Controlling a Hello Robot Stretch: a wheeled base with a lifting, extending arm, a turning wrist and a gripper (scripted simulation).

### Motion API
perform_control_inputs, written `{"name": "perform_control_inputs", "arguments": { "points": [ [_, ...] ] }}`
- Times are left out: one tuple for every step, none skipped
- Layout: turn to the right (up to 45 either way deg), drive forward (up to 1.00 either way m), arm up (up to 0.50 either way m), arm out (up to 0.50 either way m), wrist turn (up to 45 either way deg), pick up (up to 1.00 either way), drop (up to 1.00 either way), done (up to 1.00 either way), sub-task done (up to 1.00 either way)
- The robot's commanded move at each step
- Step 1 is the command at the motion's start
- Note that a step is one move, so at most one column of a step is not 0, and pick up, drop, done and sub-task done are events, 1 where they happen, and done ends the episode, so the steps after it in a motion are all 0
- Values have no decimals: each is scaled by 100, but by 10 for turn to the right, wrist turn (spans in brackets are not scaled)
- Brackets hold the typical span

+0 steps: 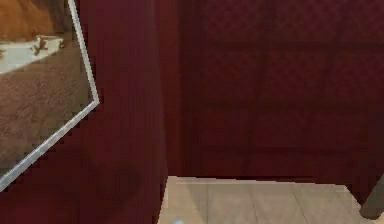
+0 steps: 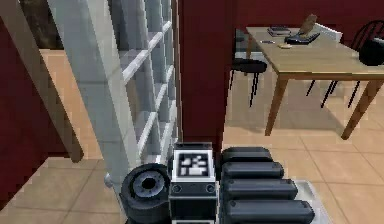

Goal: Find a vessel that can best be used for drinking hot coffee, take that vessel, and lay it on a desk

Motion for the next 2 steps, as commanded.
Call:
{"name": "perform_control_inputs", "arguments": {
  "points": [
    [30,0,0,0,0,0,0,0,0],
    [0,30,0,0,0,0,0,0,0]
  ]
}}
